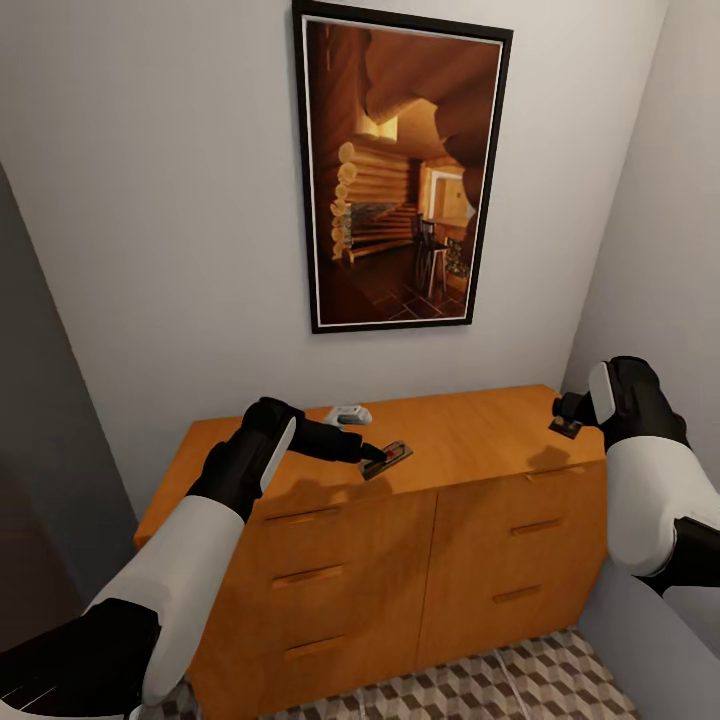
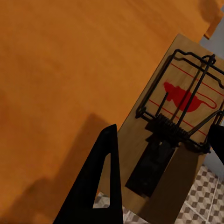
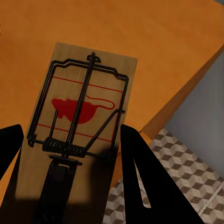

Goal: Take the four mousetraps from the cabinet in the bathroom and place them on the bathroom floor. Make sure all four end up on the same floor surface, and ensure that at least two of them are either under or directly next to the same bathroom sink.

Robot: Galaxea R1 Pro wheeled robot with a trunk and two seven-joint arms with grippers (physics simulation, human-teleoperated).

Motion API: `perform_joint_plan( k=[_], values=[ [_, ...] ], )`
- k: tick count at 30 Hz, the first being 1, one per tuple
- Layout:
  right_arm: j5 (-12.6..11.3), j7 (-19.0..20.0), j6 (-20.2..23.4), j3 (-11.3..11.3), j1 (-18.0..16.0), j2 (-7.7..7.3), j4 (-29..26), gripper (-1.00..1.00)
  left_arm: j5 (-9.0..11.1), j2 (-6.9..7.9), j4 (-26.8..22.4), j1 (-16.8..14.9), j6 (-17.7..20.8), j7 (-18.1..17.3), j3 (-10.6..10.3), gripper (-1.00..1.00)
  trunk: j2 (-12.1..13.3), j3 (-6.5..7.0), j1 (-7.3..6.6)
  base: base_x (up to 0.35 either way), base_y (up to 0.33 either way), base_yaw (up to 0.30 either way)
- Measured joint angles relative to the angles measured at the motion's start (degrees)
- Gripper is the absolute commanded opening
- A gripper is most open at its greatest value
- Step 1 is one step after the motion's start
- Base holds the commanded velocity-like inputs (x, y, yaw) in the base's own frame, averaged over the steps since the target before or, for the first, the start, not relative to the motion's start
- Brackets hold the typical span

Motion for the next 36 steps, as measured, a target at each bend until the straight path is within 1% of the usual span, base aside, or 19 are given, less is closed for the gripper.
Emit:
perform_joint_plan(
  k=[10, 36],
  values=[
    [0.0, 1.9, 0.0, 0.0, 0.0, -0.03, 0.1, -1.00, 0.1, 0.00, 0.2, 0.0, 0.0, 0.1, 0.0, -1.00, 0.0, 0.00, 0.00, 0.000, 0.000, 0.000],
    [0.0, 3.4, 0.0, 0.0, 0.1, -0.05, 0.2, -1.00, 0.2, -0.01, 0.3, 0.0, 0.0, 0.1, 0.0, -1.00, 0.0, 0.00, 0.00, 0.000, 0.000, 0.000]
  ],
)
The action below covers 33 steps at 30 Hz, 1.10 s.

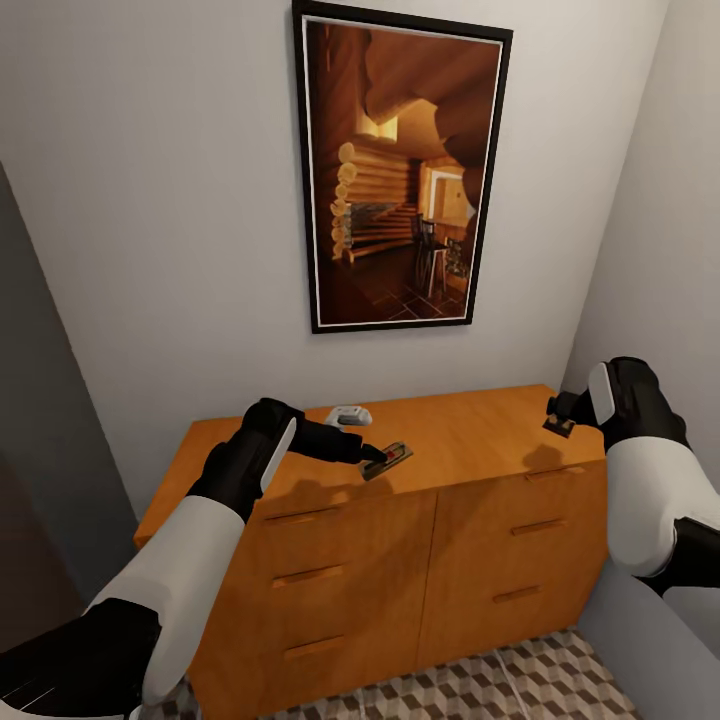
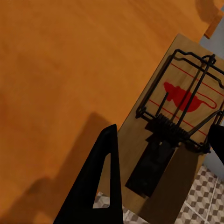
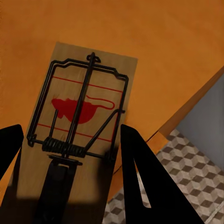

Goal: Take the four mousetraps from the cabinet in the bathroom and place them on the bathroom floor. Make sure all four end up on the same floor surface, and ensure that at least two of them are either under or directly next to the same bathroom sink.

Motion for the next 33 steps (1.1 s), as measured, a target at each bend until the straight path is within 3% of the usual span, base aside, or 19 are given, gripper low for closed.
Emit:
perform_joint_plan(
  k=[6, 24, 33],
  values=[
    [0.1, 0.0, 0.0, 0.0, 0.2, 0.06, 0.0, -1.00, 0.0, 0.01, 0.0, 0.0, 0.0, 0.0, 0.0, -1.00, 0.0, 0.00, 0.02, -0.094, -0.001, 0.000],
    [0.2, 0.0, 0.0, 0.1, 0.6, 1.04, -0.3, -1.00, -0.2, 0.10, -0.1, 0.0, 0.0, 0.0, 0.0, -1.00, 0.0, 0.00, 0.03, -0.296, -0.095, 0.000],
    [0.5, 0.0, 0.0, 0.2, 0.6, 4.49, -0.9, -1.00, -0.5, 0.15, 0.1, 0.0, 0.0, 0.1, 0.0, -1.00, 0.0, 0.00, 0.03, -0.304, -0.121, 0.000]
  ],
)
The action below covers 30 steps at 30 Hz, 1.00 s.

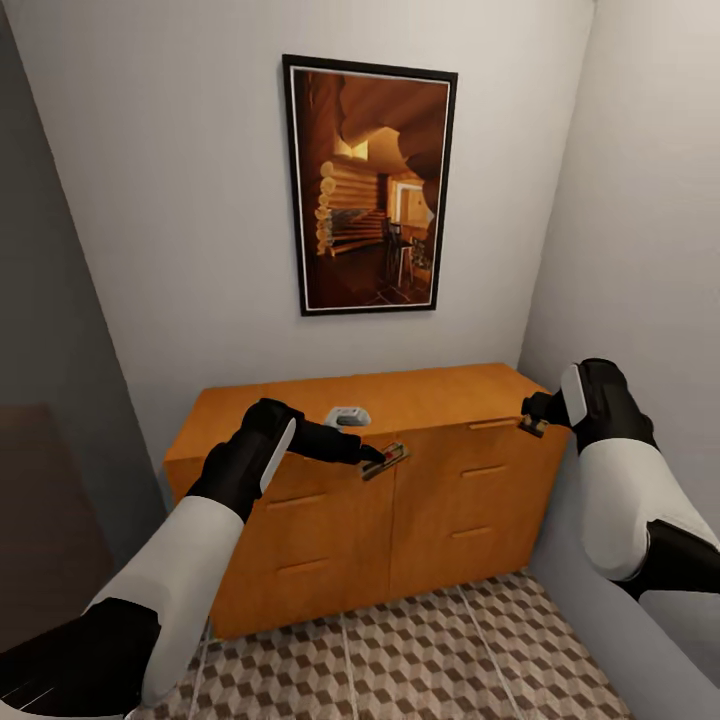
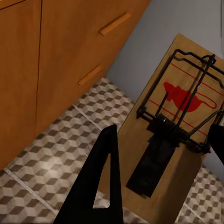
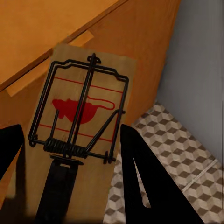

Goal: Take the four mousetraps from the cabinet in the bathroom and place them on the bathroom floor. Make sure all four end up on the same floor surface, and ensure that at least two of them are either under or directly next to the same bathroom sink.

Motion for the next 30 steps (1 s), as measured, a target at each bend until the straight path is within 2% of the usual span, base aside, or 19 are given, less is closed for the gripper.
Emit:
perform_joint_plan(
  k=[3, 6, 9, 11, 13, 14, 16, 17, 18, 20, 25, 28, 30],
  values=[
    [-0.1, 0.0, 0.0, 0.0, 0.6, 1.38, 0.0, -1.00, -0.1, 0.11, 0.4, 0.0, 0.0, 0.2, 0.0, -1.00, 0.0, 0.00, 0.00, -0.304, -0.124, 0.000],
    [0.1, 0.0, 0.0, 0.1, 2.1, 2.87, 0.0, -1.00, -0.2, 0.37, 2.3, 0.1, 0.0, 2.1, 0.0, -1.00, 0.0, 0.00, 0.00, -0.304, -0.132, 0.000],
    [0.1, -0.1, 0.0, 0.3, 4.2, 4.28, 0.0, -1.00, -0.1, 0.40, 5.6, 0.1, -0.1, 5.5, 0.0, -1.00, 0.0, -0.01, 0.00, -0.303, -0.145, 0.000],
    [0.2, -0.1, 0.0, 1.8, 6.3, 5.26, 0.0, -1.00, -0.1, 0.40, 9.0, 0.1, -0.6, 8.5, 0.0, -1.00, 0.0, -0.01, 0.00, -0.294, -0.158, 0.000],
    [0.2, 0.0, 0.0, 5.1, 8.7, 5.92, 0.2, -1.00, 0.1, 0.37, 13.1, 0.1, -3.0, 11.2, 0.0, -1.00, 0.0, -0.01, 0.00, -0.271, -0.167, 0.000],
    [0.0, 0.0, 0.0, 7.6, 10.6, 6.17, 0.4, -1.00, 0.1, 0.29, 16.1, 0.1, -5.7, 12.5, 0.1, -1.00, 0.0, -0.02, 0.00, -0.251, -0.169, 0.000],
    [0.1, 0.0, 0.0, 9.9, 12.9, 6.38, 0.5, -1.00, 0.3, 0.21, 19.3, 0.1, -8.8, 13.5, 0.1, -1.00, 0.0, -0.01, 0.00, -0.223, -0.160, 0.000],
    [-0.1, 0.1, 0.0, 11.7, 14.9, 6.50, 0.6, -1.00, 0.3, 0.14, 22.3, 0.1, -11.7, 14.2, 0.1, -1.00, 0.0, -0.02, 0.00, -0.192, -0.146, 0.000],
    [-0.1, 0.1, -0.4, 12.4, 16.0, 6.56, 0.7, -1.00, 0.5, 0.11, 24.0, 0.1, -13.0, 14.4, 0.2, -1.00, 0.0, -0.01, -0.01, -0.178, -0.138, 0.000],
    [-0.2, 0.1, -2.2, 13.7, 18.5, 6.68, 0.7, -1.00, 0.8, 0.06, 27.9, 0.1, -15.9, 14.9, 0.2, -1.00, 0.0, -0.02, -0.01, -0.154, -0.123, 0.000],
    [-0.2, 1.3, -4.2, 14.8, 21.5, 6.77, 0.9, -1.00, 2.1, 0.02, 32.8, 0.1, -18.7, 17.0, 0.4, -1.00, 0.0, 0.00, -0.02, -0.099, -0.074, 0.000],
    [-0.2, 3.5, -6.4, 15.1, 23.3, 6.77, 1.4, -1.00, 3.4, 0.01, 36.2, 0.1, -20.6, 20.5, 0.5, -1.00, 0.0, -0.01, -0.03, -0.032, -0.023, 0.000],
    [-0.1, 5.6, -9.9, 15.3, 25.8, 6.73, 4.1, -1.00, 5.6, 0.00, 41.8, 0.1, -25.2, 24.3, 0.6, -1.00, 0.0, -0.02, -0.03, -0.011, -0.008, 0.000]
  ],
)
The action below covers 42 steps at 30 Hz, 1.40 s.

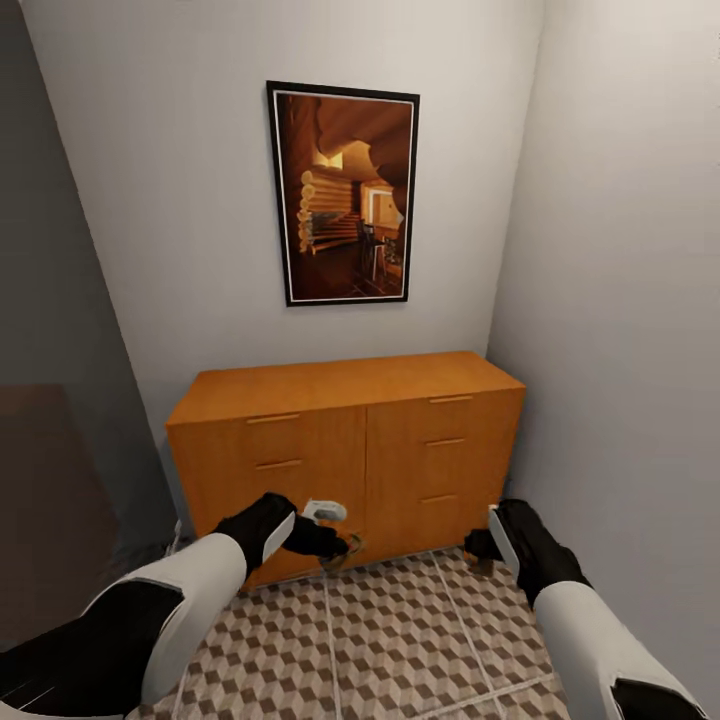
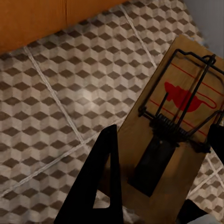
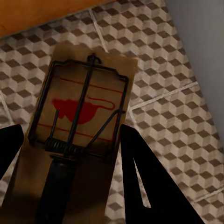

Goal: Take the four mousetraps from the cabinet in the bathroom and place them on the bathroom floor. Make sure all four end up on the same floor surface, and ensure that at least two of them are either under or directly next to the same bathroom sink.

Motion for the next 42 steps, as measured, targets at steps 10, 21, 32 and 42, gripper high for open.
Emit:
perform_joint_plan(
  k=[10, 21, 32, 42],
  values=[
    [1.3, 1.8, -22.7, 0.4, 3.1, 0.00, 24.8, -1.00, 7.4, 0.90, 7.5, 0.7, -16.1, 4.1, 0.1, -1.00, 0.0, 0.01, 0.00, -0.002, -0.002, 0.000],
    [9.8, 2.1, -39.9, 0.4, 4.9, 0.07, 38.4, -1.00, 13.3, 3.33, 7.8, 7.9, -24.1, 4.4, 0.0, -1.00, 0.0, 0.01, 0.00, 0.000, 0.000, 0.000],
    [10.3, 2.0, -41.0, 0.0, 8.3, -0.40, 38.9, -1.00, 17.2, 3.70, 7.8, 14.9, -28.6, 4.4, 0.0, -1.00, 0.0, 0.01, 0.00, 0.000, 0.000, 0.000],
    [11.0, 2.1, -41.4, 0.1, 8.4, -0.36, 38.5, -1.00, 21.3, 3.90, 7.8, 19.0, -31.7, 4.3, 0.0, -1.00, 0.0, 0.01, 0.00, 0.000, 0.000, 0.000]
  ],
)
